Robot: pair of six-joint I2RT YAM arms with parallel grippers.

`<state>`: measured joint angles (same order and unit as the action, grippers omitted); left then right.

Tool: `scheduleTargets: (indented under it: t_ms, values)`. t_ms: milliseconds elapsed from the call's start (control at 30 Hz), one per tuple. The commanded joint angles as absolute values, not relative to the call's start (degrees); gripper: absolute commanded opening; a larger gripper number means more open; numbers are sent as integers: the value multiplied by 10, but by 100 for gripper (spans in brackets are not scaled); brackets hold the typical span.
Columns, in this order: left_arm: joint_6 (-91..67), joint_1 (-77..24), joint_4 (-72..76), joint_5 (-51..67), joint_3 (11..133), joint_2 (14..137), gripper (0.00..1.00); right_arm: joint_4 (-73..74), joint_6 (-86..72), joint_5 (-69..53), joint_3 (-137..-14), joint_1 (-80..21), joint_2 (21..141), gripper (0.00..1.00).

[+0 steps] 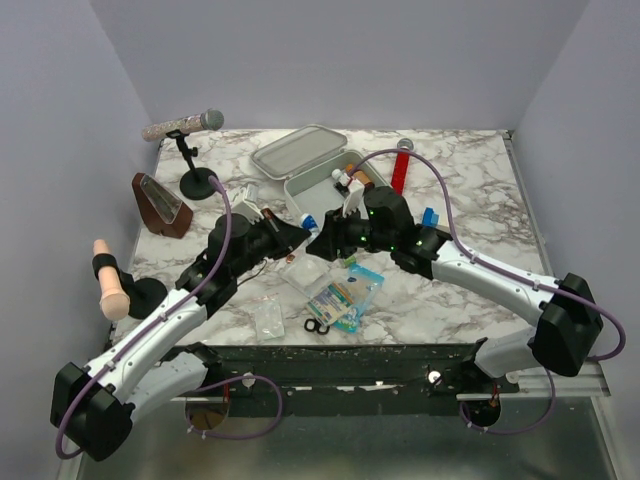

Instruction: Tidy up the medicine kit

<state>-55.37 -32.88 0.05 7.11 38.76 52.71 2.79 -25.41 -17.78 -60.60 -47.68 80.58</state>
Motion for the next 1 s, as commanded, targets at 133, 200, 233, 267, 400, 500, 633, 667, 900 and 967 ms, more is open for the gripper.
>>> scheduleTargets:
  t_ms: [133, 200, 233, 267, 400, 500, 633, 667, 900, 967]
  values:
    - [-539, -332, 1, 78, 388, 509, 27, 40, -221, -149, -625, -480, 797, 35]
    - [-520, -333, -31, 69, 404, 508, 52, 49, -213, -138, -622, -479, 786, 34]
    - [-507, -333, -49, 57, 414, 507, 62, 57, -203, -129, -623, -479, 781, 34]
    - [-497, -332, -66, 41, 427, 509, 71, 67, -194, -121, -625, -479, 775, 34]
    - [-476, -316, -148, -39, 477, 505, 99, 101, -161, -82, -644, -458, 770, 34]
    - [-468, -288, -192, -75, 497, 503, 99, 119, -119, -35, -676, -434, 802, 34]
    - [-458, -258, -225, -84, 488, 494, 99, 146, -33, 64, -755, -411, 906, 34]
    - [-456, -255, -224, -75, 481, 490, 98, 154, -14, 78, -776, -404, 938, 34]
    - [-457, -250, -246, -69, 437, 447, 97, 182, 47, 112, -903, -384, 1098, 36]
    - [-450, -249, -252, -77, 433, 439, 97, 185, 51, 111, -922, -382, 1127, 36]
